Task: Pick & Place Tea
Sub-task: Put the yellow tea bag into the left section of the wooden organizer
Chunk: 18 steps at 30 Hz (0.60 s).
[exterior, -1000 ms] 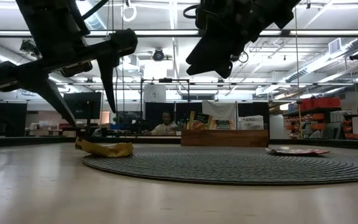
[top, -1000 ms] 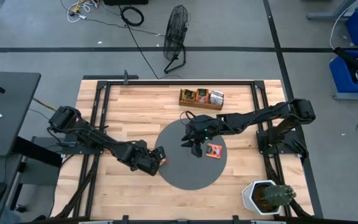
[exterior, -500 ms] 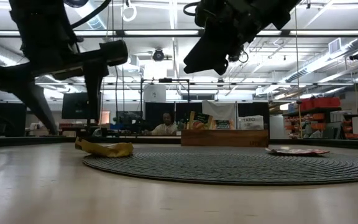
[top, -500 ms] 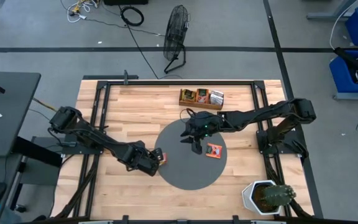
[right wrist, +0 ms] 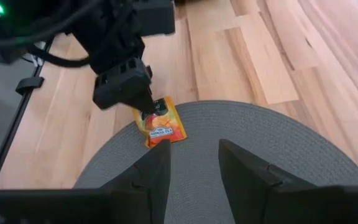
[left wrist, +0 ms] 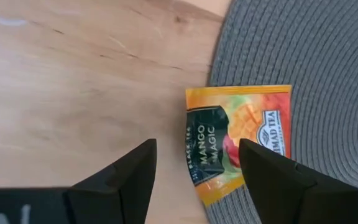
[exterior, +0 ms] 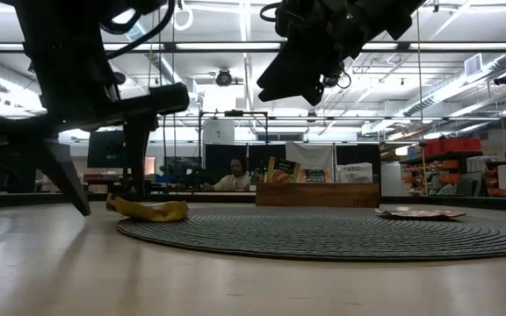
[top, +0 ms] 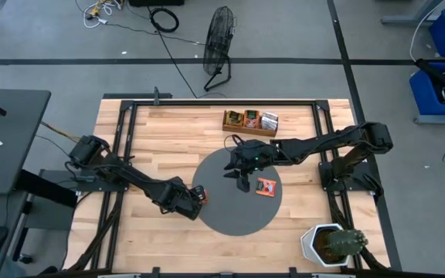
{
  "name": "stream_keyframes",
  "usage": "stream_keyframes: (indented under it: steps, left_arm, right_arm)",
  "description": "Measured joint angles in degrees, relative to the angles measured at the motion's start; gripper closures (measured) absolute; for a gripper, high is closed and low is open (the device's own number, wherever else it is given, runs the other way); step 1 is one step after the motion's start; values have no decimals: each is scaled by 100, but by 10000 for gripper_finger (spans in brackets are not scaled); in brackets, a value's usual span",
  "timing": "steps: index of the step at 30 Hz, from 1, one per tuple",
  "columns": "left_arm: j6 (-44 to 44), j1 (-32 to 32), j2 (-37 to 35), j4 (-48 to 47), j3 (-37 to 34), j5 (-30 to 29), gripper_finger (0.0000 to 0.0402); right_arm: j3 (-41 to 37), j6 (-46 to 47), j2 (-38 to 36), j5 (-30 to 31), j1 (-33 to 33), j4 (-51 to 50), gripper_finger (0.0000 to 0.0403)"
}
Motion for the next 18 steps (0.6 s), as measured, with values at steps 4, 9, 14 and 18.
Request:
stream_keyframes:
  steps: [4,9,14,18]
  left_arm:
    - [20,23,50,153,-2,-4,180]
    - [49,26,139,428,2,-37,181]
    - [3,24,198,481,4,-51,181]
    - [-10,40,197,439,2,-81,182]
  right_arm:
    - [0,15,0,0,0,4,261]
    - [0,15,0,51,0,-13,261]
    - [0,15,0,116,-1,9,261]
    - [0,15,0,116,-2,-23,261]
